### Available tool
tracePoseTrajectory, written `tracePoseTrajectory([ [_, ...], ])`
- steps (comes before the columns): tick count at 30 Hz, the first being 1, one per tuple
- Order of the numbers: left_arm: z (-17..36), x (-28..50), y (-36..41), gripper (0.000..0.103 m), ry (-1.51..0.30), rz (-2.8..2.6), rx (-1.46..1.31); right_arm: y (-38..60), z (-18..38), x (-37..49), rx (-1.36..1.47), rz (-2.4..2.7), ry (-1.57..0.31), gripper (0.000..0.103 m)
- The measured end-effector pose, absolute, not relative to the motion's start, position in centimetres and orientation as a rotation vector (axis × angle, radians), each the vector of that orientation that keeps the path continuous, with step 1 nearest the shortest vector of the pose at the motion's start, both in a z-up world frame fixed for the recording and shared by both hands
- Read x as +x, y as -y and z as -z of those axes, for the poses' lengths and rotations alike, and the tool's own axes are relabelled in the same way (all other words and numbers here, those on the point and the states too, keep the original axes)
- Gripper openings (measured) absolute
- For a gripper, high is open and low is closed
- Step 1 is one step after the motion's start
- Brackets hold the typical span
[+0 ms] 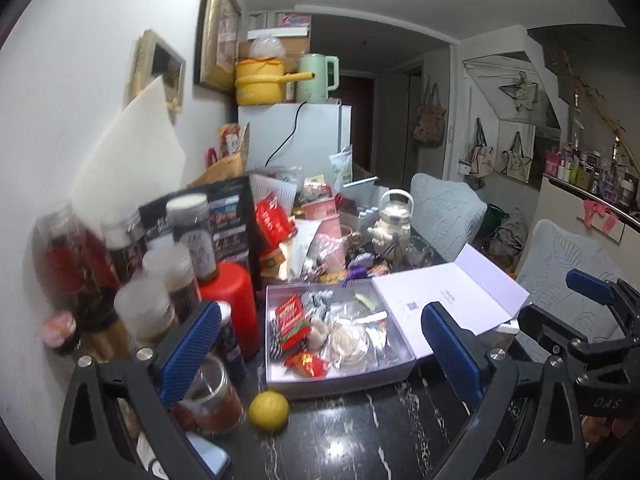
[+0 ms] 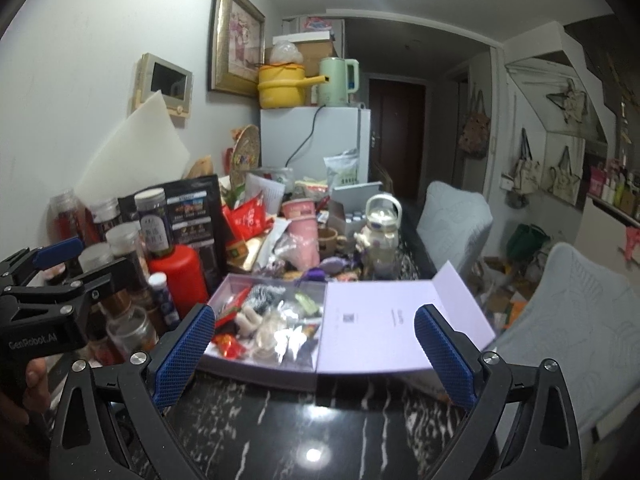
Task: Organize soft objects
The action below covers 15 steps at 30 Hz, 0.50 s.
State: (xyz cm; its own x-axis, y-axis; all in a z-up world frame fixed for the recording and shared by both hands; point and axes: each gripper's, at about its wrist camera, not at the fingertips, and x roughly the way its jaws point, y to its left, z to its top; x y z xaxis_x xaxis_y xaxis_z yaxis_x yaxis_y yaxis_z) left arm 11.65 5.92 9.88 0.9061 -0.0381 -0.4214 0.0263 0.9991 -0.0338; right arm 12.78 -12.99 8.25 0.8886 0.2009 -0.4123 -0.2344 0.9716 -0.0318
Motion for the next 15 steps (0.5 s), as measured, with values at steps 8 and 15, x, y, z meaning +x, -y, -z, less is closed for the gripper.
tracePoseTrajectory([
  [8, -7.5, 10.7, -6.6, 0.102, -0.488, 0.017, -0.047, 13.0, -5.5, 11.5, -0.058, -0.221, -0.482, 0.102],
  [15, -6.2, 10.7, -6.4, 0.102, -0.529, 0.023, -0.052, 12.9, -4.3, 11.1, -0.058, -0.225, -0.510, 0.102],
])
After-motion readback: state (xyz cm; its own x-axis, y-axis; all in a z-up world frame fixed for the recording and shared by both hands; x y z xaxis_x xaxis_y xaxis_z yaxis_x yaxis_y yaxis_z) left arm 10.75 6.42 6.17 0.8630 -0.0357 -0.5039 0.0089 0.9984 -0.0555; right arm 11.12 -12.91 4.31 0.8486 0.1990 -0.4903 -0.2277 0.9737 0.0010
